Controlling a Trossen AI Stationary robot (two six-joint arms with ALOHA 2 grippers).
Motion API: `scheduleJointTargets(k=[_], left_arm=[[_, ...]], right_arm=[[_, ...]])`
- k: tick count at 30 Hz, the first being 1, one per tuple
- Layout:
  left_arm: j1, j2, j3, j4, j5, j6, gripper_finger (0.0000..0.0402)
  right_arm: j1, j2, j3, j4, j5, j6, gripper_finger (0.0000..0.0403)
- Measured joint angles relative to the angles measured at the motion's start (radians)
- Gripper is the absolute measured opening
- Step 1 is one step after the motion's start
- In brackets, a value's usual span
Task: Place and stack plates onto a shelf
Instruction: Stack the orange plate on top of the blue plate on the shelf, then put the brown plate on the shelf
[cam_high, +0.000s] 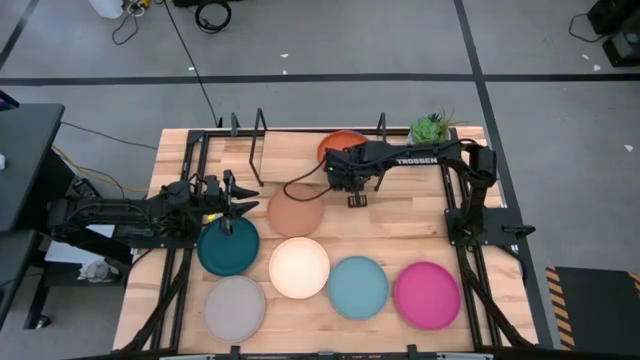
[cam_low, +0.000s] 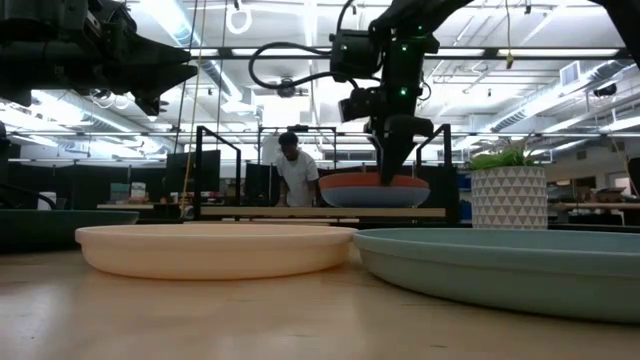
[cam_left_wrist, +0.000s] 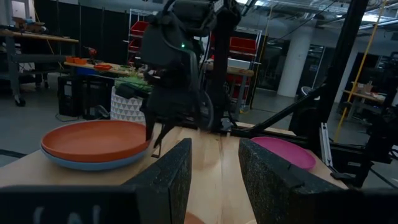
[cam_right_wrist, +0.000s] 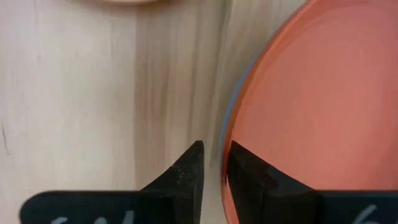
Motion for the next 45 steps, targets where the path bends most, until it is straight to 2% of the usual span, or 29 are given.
scheduleJointTargets(k=[6,10,13,17,21,28,38,42,45], left_arm=[[0.000,0.000,0.000,0.000,0.000,0.000,0.0141],[0.000,0.000,0.000,0.000,0.000,0.000,0.0141],[0.000,0.000,0.000,0.000,0.000,0.000,0.0141],[0.000,0.000,0.000,0.000,0.000,0.000,0.0141],[0.000,0.000,0.000,0.001,0.000,0.000,0.0141],[0.000,0.000,0.000,0.001,0.000,-0.010,0.0141],[0.001,0.000,0.000,-0.004,0.000,-0.047,0.0141],[0.001,-0.010,0.006,-0.060,0.031,-0.065,0.0141],[0.001,-0.034,0.052,-0.171,0.066,-0.065,0.0141]], right_arm=[[0.018,0.000,0.001,-0.002,0.008,0.003,0.0082],[0.040,0.000,0.044,-0.052,0.126,0.023,0.0083],[0.062,0.000,0.092,-0.089,0.162,0.042,0.0083],[0.117,-0.004,0.122,-0.052,0.096,0.071,0.0083],[0.202,0.008,0.093,0.052,0.031,0.018,0.0083],[0.289,0.129,0.081,0.182,-0.016,-0.033,0.0083],[0.286,0.299,0.196,0.183,0.049,-0.194,0.0083],[0.286,0.313,0.202,0.189,0.046,-0.251,0.0083],[0.285,0.313,0.195,0.202,0.046,-0.259,0.0083]])
